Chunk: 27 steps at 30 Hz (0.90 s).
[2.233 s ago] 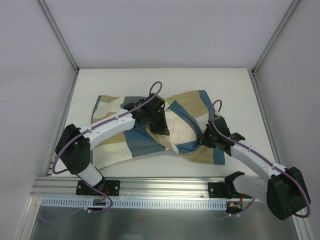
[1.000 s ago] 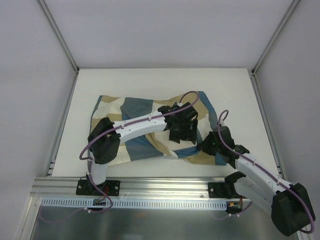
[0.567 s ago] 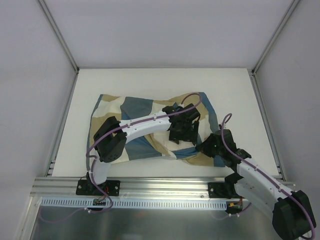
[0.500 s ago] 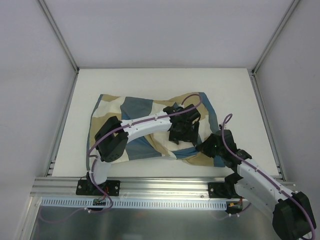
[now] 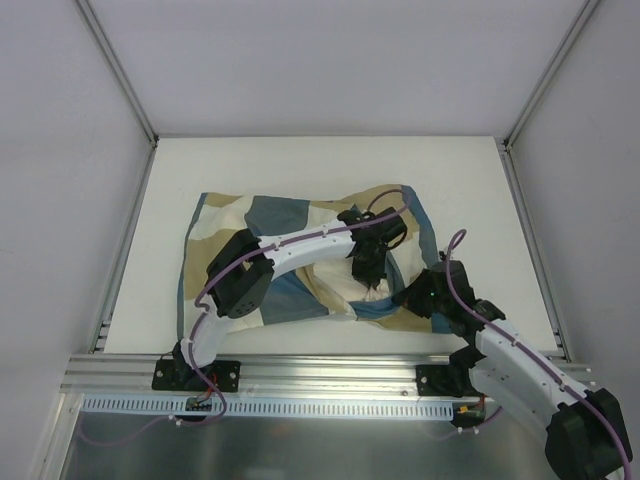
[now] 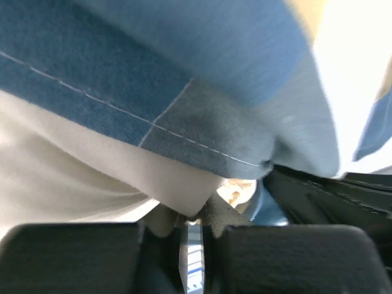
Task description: Remove the pillowcase from the pillow
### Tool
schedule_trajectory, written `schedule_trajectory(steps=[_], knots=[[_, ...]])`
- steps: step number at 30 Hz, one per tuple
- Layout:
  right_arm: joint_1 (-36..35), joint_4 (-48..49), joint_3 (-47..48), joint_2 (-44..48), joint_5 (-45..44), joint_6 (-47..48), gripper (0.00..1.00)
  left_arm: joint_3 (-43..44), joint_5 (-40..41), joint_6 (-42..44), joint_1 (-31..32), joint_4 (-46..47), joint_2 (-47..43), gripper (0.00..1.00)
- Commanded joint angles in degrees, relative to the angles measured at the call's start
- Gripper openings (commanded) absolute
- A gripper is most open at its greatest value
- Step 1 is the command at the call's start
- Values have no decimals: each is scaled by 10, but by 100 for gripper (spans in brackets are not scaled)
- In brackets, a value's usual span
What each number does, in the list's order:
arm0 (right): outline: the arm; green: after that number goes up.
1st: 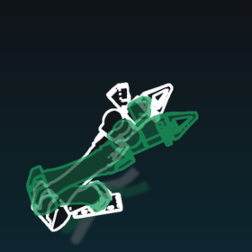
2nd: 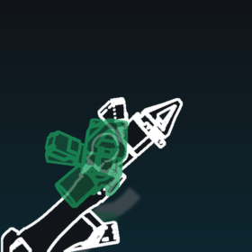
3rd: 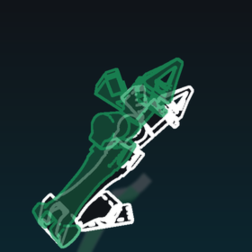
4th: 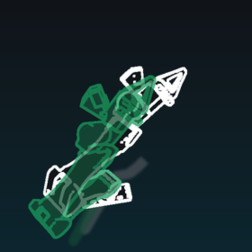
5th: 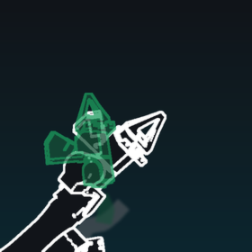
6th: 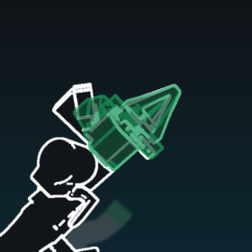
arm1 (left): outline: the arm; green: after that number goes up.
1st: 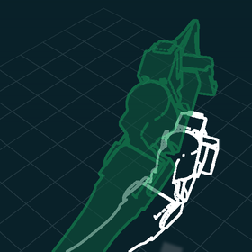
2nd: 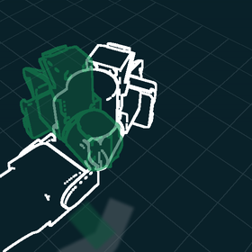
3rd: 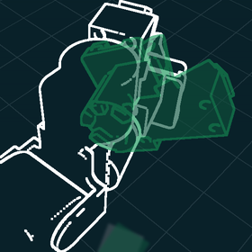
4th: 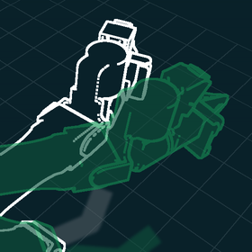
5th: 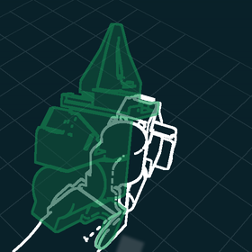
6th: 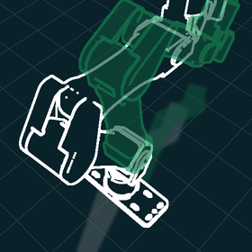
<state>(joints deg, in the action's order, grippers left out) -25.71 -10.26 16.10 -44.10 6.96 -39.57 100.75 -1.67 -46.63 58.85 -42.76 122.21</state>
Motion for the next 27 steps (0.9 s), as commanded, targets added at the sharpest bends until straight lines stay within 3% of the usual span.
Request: schedule_trajectory(steps=[1, 10, 17, 27], knots=[[1, -34, 22, 18, 14, 4, 1, 13, -21, 0, -11, 26, 30, 0], [1, -127, 76, 6, -34, 58, 1, -33, -76, 11, -43, 37, -88, 0], [1, -112, 86, -9, -56, 71, 1, -81, -133, 4, -70, 65, -194, 0], [1, -99, 115, -51, -93, 84, 1, -122, -196, 0, -74, 110, -255, 0]])
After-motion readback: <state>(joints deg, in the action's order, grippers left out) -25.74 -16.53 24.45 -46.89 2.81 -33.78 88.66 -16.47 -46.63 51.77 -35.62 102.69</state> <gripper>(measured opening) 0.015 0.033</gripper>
